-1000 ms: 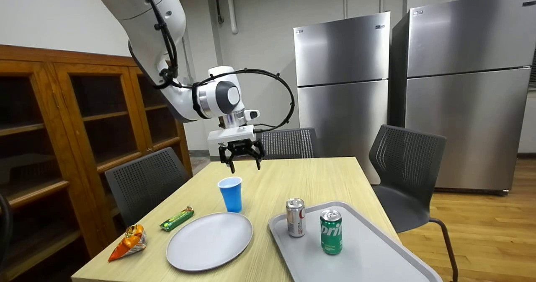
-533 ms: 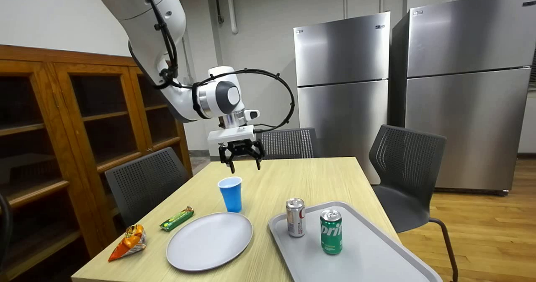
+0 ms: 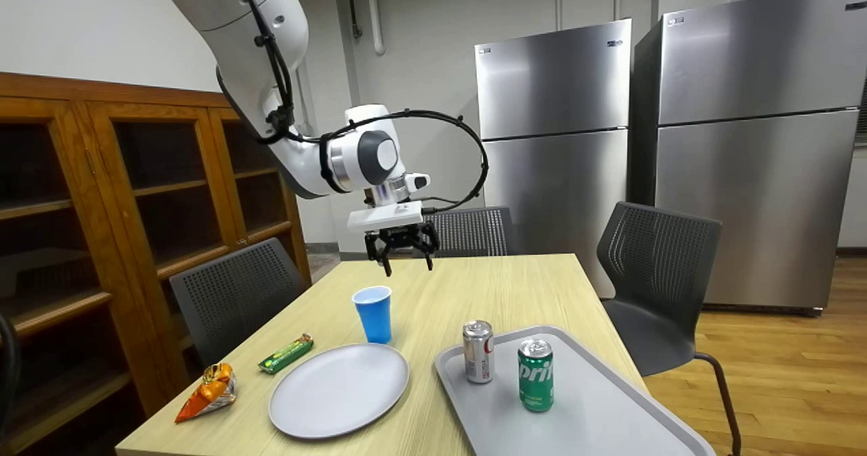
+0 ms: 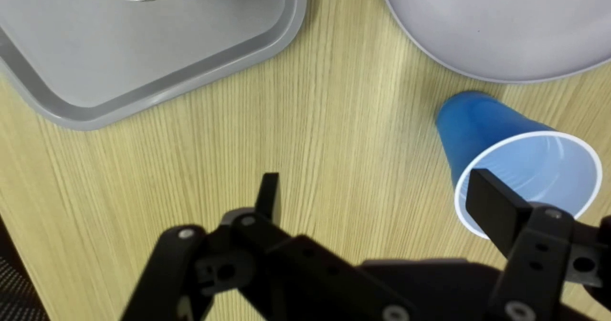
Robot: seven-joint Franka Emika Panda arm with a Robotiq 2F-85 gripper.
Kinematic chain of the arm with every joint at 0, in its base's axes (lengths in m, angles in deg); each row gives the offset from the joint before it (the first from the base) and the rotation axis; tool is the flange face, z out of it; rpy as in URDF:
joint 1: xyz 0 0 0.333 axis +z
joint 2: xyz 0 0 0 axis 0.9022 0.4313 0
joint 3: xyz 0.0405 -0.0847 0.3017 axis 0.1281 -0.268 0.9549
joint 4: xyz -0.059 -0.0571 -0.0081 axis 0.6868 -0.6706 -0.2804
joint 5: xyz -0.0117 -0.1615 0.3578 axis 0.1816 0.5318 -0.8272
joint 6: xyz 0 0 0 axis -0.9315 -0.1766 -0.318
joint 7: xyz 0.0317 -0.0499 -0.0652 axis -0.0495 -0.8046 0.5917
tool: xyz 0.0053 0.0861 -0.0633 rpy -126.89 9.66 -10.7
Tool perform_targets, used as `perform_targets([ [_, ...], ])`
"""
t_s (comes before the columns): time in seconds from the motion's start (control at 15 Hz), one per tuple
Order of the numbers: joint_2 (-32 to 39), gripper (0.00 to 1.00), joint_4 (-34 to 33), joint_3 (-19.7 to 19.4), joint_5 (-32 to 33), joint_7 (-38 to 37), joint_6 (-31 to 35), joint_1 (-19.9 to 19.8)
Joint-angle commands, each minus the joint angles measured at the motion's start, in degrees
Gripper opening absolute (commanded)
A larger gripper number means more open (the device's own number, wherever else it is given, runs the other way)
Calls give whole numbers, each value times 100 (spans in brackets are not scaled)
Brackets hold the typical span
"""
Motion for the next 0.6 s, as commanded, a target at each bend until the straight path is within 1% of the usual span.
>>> perform_targets([
  [0.0,-300,100,315,41,-191,415,295,-241],
  [0.27,-280,100,338,-88,-206,504,392,-425],
  [0.53,-230,100,295,-261,-135,515,345,-538],
])
